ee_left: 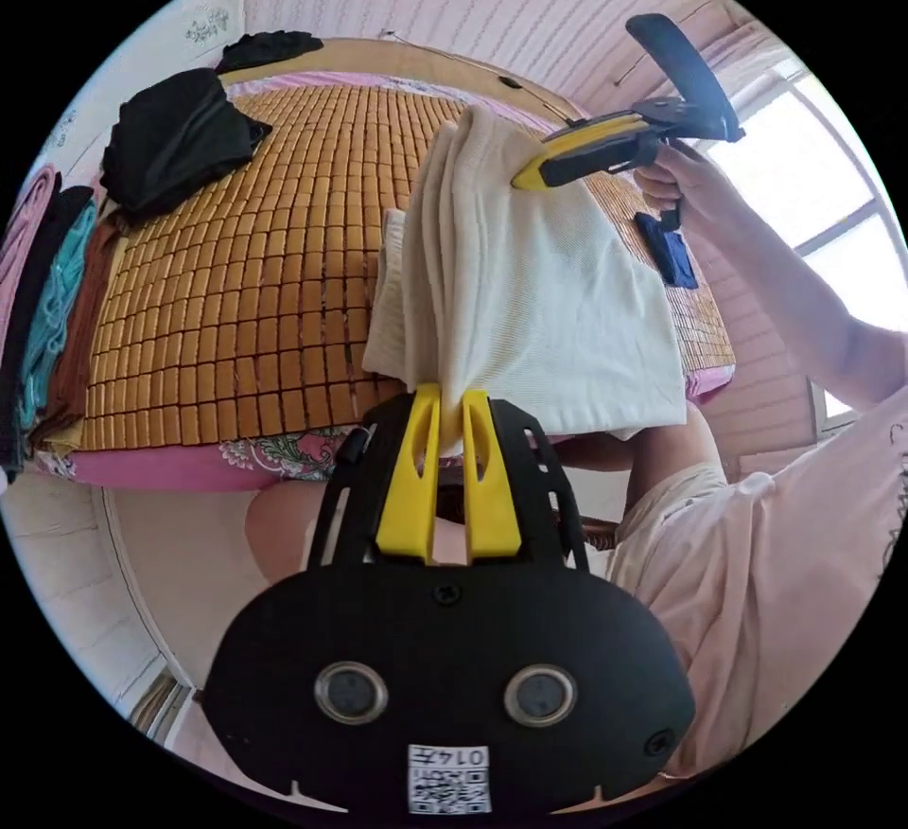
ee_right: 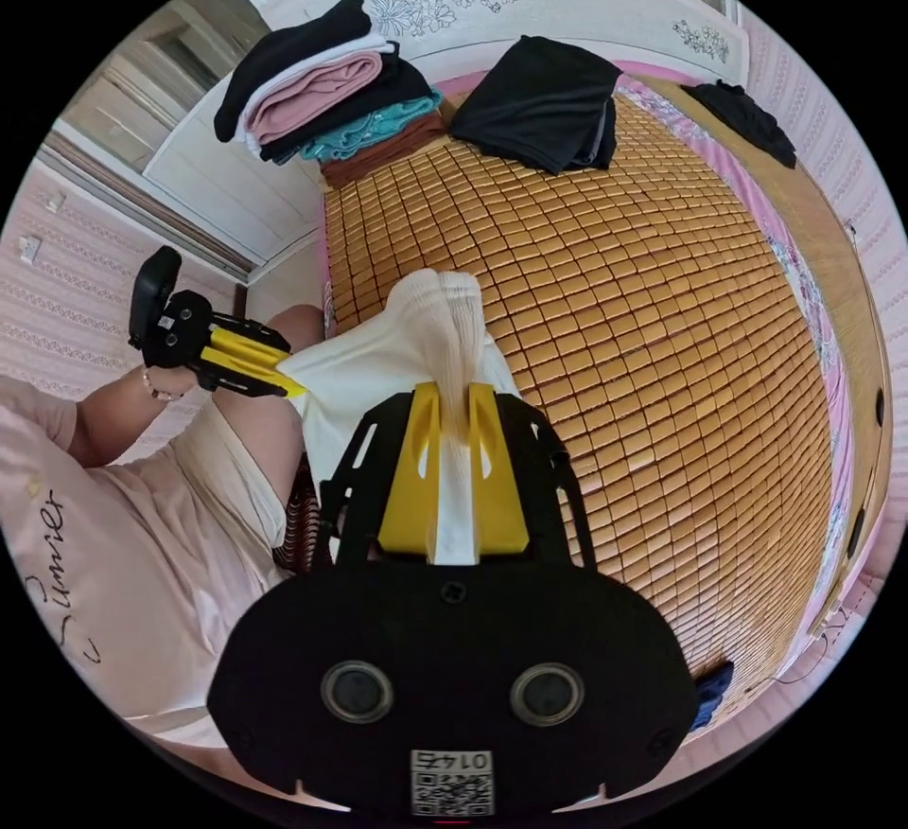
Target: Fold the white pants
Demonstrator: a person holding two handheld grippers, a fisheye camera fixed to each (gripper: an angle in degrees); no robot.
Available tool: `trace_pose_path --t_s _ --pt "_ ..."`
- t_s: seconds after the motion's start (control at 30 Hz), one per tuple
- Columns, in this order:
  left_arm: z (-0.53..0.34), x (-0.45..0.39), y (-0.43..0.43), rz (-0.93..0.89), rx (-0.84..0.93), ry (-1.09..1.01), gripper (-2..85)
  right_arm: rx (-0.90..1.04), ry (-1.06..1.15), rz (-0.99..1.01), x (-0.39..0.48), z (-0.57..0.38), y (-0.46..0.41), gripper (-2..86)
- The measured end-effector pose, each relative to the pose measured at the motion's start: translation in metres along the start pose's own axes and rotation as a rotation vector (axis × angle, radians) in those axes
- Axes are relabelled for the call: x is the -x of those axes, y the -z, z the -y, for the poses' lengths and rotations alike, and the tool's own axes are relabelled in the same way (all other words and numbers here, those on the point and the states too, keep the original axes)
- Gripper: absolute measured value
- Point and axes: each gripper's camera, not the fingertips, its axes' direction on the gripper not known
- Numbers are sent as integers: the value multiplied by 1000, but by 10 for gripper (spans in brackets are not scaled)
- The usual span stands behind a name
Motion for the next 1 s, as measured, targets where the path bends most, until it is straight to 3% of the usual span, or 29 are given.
trace_pose_path --t_s 0.1,0.23,0.3,0.43,0.6,0.77,1.0 --pt "12 -8 17 110 -24 -19 51 5 -94 12 -19 18 -9 75" --pt "25 15 -31 156 134 87 71 78 -228 -105 -35 11 -36 79" --pt "16 11 -22 167 55 103 66 -42 -213 -159 -19 -34 -14 37" --pt "-16 -8 -20 193 -38 77 45 -36 -281 -396 16 -138 -16 4" --pt "-31 -68 -24 235 -66 -133 -2 173 -467 -227 61 -240 -96 -2" --pt "-17 -145 -59 194 -55 -370 -9 79 -504 -187 67 -230 -108 -3" --pt "16 -208 -126 82 66 -496 -9 71 -411 -256 11 -144 -107 -3"
